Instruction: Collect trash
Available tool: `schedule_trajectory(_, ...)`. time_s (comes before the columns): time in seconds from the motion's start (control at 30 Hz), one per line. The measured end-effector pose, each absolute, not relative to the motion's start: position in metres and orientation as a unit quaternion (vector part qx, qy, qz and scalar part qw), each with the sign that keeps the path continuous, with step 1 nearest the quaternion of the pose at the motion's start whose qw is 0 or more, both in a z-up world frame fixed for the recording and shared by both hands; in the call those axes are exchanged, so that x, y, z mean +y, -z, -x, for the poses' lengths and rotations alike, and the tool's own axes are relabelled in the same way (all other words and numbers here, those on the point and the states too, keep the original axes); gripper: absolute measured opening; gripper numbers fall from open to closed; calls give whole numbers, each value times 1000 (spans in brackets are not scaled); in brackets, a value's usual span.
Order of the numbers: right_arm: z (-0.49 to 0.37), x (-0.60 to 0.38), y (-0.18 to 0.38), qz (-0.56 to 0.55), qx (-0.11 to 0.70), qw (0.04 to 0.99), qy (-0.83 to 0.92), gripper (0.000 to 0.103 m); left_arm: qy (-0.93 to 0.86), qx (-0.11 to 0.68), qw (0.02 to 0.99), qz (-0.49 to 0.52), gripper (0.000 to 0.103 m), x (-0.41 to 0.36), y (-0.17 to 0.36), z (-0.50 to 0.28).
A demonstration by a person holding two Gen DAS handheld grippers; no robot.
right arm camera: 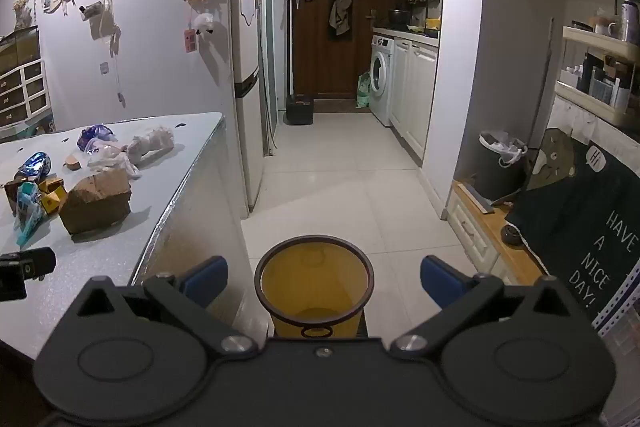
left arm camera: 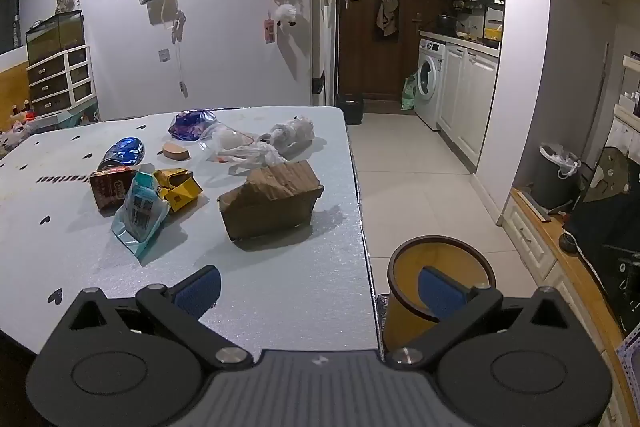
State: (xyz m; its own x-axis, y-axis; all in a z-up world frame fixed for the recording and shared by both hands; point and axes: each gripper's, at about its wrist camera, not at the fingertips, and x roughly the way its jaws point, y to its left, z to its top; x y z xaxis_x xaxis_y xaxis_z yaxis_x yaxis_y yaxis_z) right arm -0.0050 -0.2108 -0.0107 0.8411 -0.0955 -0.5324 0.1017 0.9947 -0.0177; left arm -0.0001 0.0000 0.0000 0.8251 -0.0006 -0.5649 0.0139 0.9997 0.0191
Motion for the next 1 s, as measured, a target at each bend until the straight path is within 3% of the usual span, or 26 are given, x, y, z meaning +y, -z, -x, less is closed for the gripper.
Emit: schedule_trajectory(1.0, 5, -207, 9, 1, 276, 960, 54, 103, 5, 298, 955, -8, 103, -1, 0, -1)
